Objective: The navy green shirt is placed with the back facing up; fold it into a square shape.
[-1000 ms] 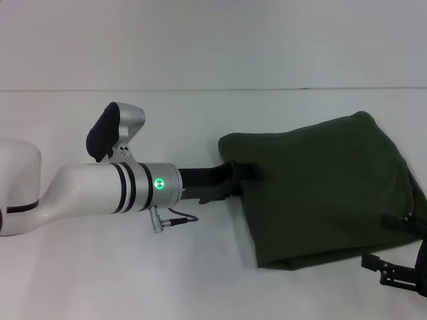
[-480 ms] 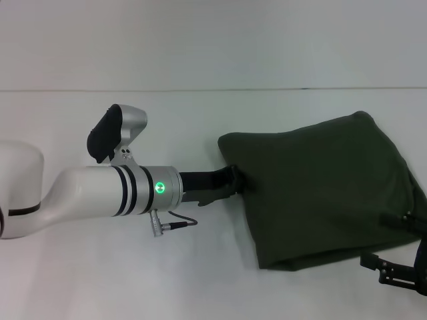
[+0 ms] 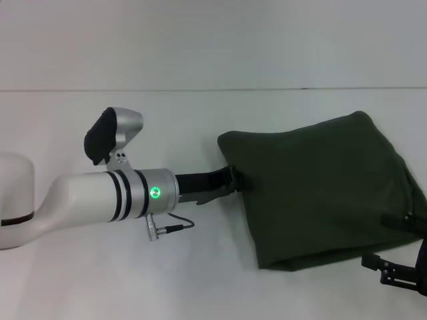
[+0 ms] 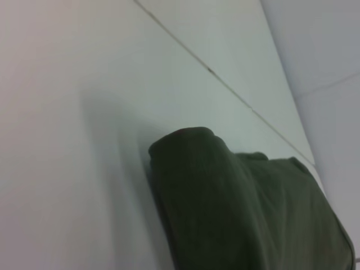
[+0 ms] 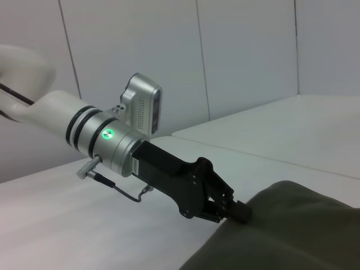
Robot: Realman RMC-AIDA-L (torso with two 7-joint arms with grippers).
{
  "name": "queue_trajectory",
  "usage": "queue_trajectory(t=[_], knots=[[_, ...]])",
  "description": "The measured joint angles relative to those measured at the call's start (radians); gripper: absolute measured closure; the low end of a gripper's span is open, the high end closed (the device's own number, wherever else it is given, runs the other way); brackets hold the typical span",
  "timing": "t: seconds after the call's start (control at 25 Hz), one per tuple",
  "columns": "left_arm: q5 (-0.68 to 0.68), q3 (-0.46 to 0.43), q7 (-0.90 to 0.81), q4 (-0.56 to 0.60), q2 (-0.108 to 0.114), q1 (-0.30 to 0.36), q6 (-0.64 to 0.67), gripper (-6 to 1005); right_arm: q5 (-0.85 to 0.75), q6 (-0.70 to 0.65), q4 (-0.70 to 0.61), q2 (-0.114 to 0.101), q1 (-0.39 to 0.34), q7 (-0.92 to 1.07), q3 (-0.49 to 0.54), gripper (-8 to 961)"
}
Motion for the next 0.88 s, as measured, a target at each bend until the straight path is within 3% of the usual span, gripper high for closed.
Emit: queue_trajectory(t=[0.36, 0.48, 0.76, 0.88], knots=[[-0.011, -0.001, 0.012, 0.070, 0.008, 0.061, 0.034, 924, 0.007, 0.000, -0.001, -0.001, -0.002, 0.000, 0.003, 29], [-0.003, -0.001, 0.003, 0.139, 0.014, 0.110, 0.076, 925, 0.008, 0.000, -0.001, -0.001, -0.001, 0.000, 0.004, 29], [0.017, -0.002, -0.010, 0.202, 0.056, 0.173, 0.161, 926, 0.009, 0.000, -0.001, -0.002, 0.008, 0.019, 0.005, 29], [0.022, -0.002, -0.001, 0.225, 0.062, 0.195, 0.165, 927, 0.009, 0.000, -0.001, -0.003, 0.010, 0.022, 0.005, 29]])
